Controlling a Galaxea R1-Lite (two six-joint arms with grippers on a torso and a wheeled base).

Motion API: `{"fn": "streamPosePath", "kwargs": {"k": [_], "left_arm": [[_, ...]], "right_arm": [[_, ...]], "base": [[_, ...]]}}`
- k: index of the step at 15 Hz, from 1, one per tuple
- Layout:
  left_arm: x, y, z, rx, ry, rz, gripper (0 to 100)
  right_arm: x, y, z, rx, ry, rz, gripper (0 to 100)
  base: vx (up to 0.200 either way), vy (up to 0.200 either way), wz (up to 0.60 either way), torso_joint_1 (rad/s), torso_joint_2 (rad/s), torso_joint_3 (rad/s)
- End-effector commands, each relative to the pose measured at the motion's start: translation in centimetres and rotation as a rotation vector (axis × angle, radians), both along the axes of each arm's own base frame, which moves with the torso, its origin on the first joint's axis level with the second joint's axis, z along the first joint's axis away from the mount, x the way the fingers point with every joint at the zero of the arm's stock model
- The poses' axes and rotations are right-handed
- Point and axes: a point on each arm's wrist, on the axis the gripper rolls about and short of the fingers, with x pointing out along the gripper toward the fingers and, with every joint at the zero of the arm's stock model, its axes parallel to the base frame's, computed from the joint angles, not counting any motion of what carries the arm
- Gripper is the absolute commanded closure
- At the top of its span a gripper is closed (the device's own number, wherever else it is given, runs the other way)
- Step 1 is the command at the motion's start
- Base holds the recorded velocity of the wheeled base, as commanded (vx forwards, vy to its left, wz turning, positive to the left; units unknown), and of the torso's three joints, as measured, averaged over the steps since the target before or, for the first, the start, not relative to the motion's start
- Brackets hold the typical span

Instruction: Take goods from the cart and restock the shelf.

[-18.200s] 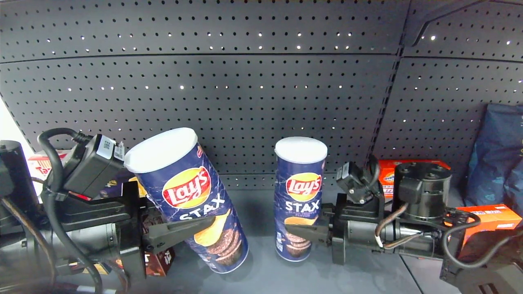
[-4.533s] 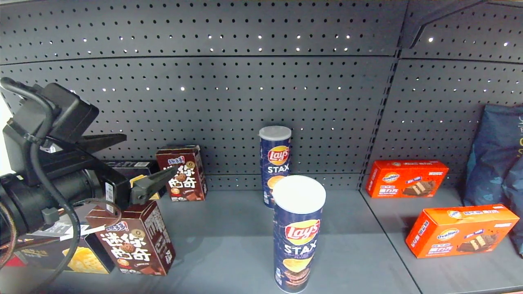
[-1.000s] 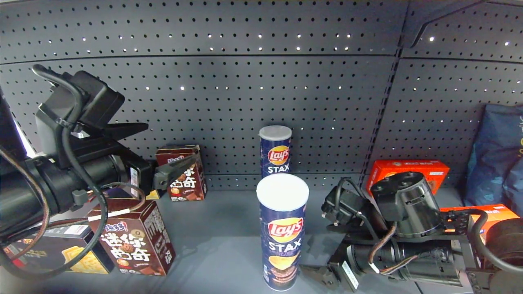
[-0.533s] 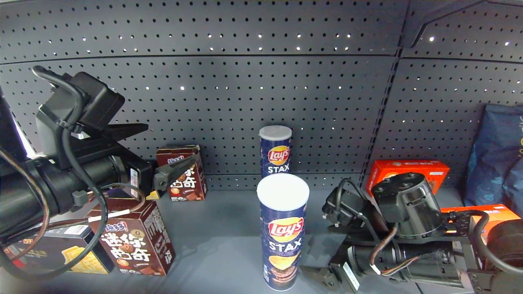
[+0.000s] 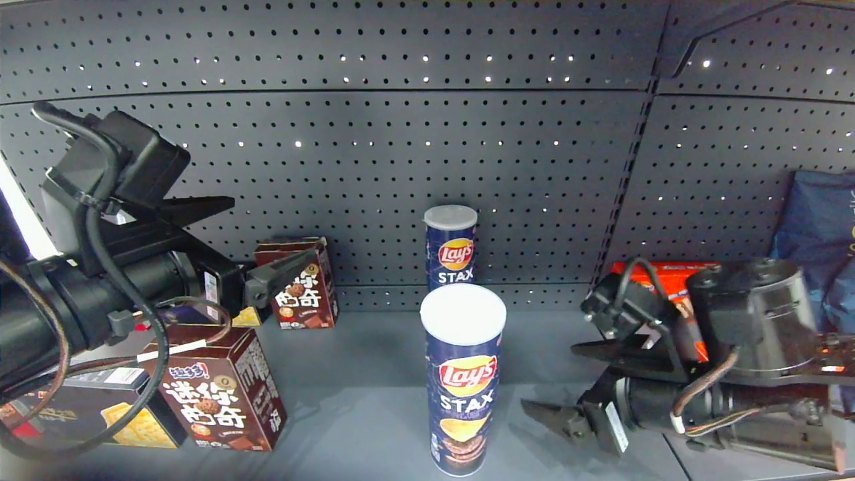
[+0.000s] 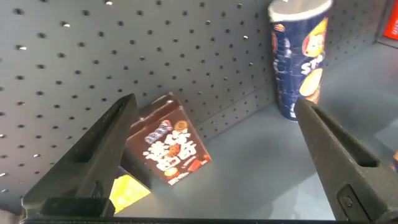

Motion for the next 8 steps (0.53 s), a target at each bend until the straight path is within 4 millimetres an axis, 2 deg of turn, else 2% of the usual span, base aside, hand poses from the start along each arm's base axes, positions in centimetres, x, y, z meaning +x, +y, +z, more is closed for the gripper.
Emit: {"fn": "streamPosePath", "kwargs": {"k": [1, 2, 3, 5, 6, 8], "left_arm": [[-1.7, 0.7, 1.3, -0.026, -0.060, 0.005, 0], [-2.5, 1.1, 1.9, -0.041, -0.086, 0.007, 0], [-4.6, 2.0, 2.7, -0.063, -0.138, 0.021, 0], [-7.3, 3.6, 2.4, -0.071, -0.174, 0.063, 0], [-9.3, 4.4, 1.1, -0.072, -0.182, 0.088, 0], [-13.0, 5.8, -1.0, -0.081, -0.210, 0.183, 0]], "right_arm": [[-1.5, -5.9, 4.8, 0.132, -0.175, -0.183, 0], [-2.2, -7.6, 5.6, 0.155, -0.219, -0.244, 0], [-4.2, -10.9, 6.9, 0.190, -0.313, -0.374, 0], [-7.6, -14.4, 6.9, 0.203, -0.418, -0.559, 0], [-10.4, -15.8, 5.7, 0.196, -0.475, -0.675, 0], [-14.2, -16.5, 1.8, 0.166, -0.514, -0.817, 0]], "base": [[0.000, 0.000, 0.00, 0.000, 0.00, 0.000], [0.000, 0.000, 0.00, 0.000, 0.00, 0.000], [0.000, 0.000, 0.00, 0.000, 0.00, 0.000], [0.000, 0.000, 0.00, 0.000, 0.00, 0.000], [0.000, 0.000, 0.00, 0.000, 0.00, 0.000], [0.000, 0.000, 0.00, 0.000, 0.00, 0.000]]}}
